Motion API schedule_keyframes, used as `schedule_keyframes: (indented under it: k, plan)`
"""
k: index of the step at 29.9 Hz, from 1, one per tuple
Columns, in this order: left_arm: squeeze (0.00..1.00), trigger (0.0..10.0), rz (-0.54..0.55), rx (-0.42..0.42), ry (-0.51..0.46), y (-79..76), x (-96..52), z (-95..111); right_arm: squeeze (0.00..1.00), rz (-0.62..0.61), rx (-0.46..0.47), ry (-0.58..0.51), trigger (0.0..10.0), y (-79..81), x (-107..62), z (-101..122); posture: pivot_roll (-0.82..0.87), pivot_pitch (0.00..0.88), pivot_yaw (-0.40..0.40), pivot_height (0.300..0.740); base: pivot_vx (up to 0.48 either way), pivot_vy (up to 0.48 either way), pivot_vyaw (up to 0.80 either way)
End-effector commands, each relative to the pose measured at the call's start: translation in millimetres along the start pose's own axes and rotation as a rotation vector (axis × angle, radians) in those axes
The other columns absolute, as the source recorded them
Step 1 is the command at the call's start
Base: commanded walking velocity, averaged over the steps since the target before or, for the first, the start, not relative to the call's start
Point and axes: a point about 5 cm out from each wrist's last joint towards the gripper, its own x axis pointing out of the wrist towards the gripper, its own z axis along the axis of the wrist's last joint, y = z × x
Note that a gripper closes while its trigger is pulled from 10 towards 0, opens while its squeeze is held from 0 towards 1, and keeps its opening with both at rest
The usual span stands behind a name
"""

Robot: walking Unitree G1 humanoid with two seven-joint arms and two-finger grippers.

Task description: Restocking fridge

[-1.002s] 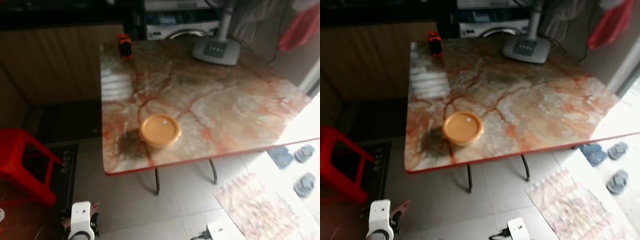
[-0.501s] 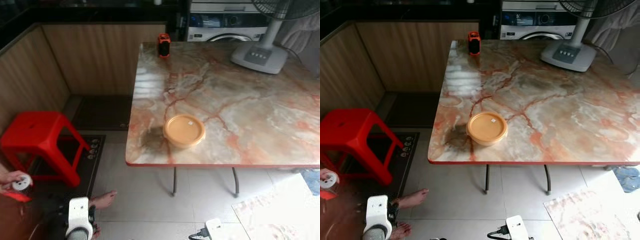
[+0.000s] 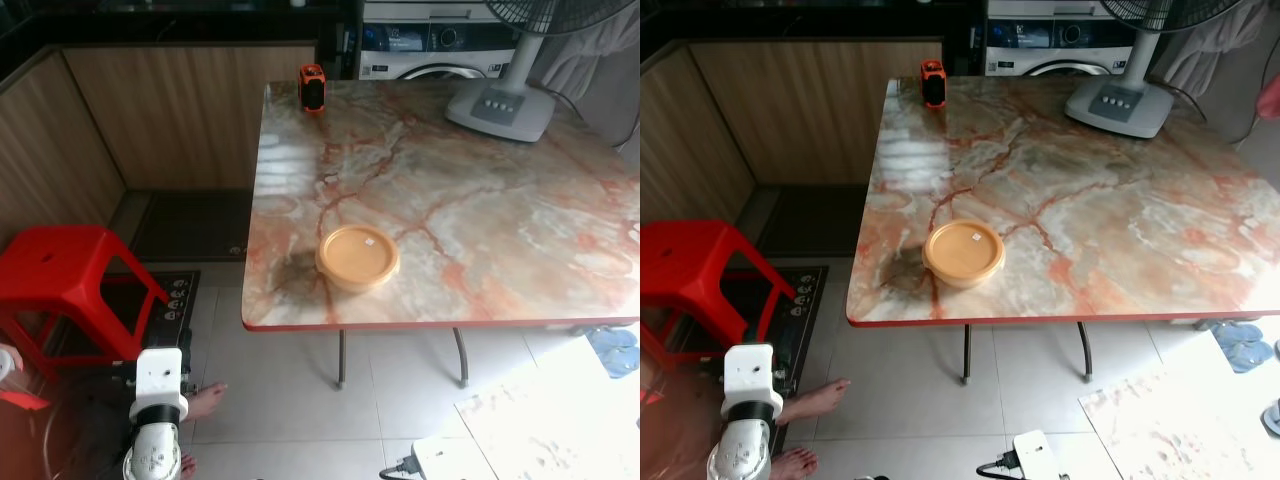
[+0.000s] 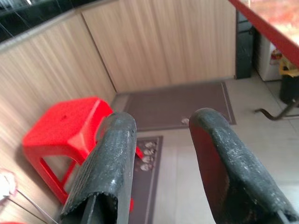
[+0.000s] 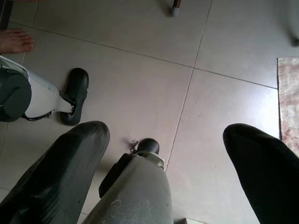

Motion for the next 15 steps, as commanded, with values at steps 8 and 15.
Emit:
schedule_keyframes:
  k: [8, 15]
  plan:
    - [0.00, 10.0, -0.073, -0.087, -0.271, -16.0, 45.7, 89, 0.00, -0.011, 0.013, -0.006, 10.0, -1.9, -0.2, 1, 0.06, 0.063, -0.013, 0.740, 0.000, 0.000, 0.00]
    - [0.00, 10.0, -0.237, -0.197, -0.279, -43.5, 52.4, 117, 0.00, -0.019, 0.024, -0.014, 10.0, -1.8, 0.1, 2, 0.06, 0.068, -0.014, 0.740, 0.000, 0.000, 0.00]
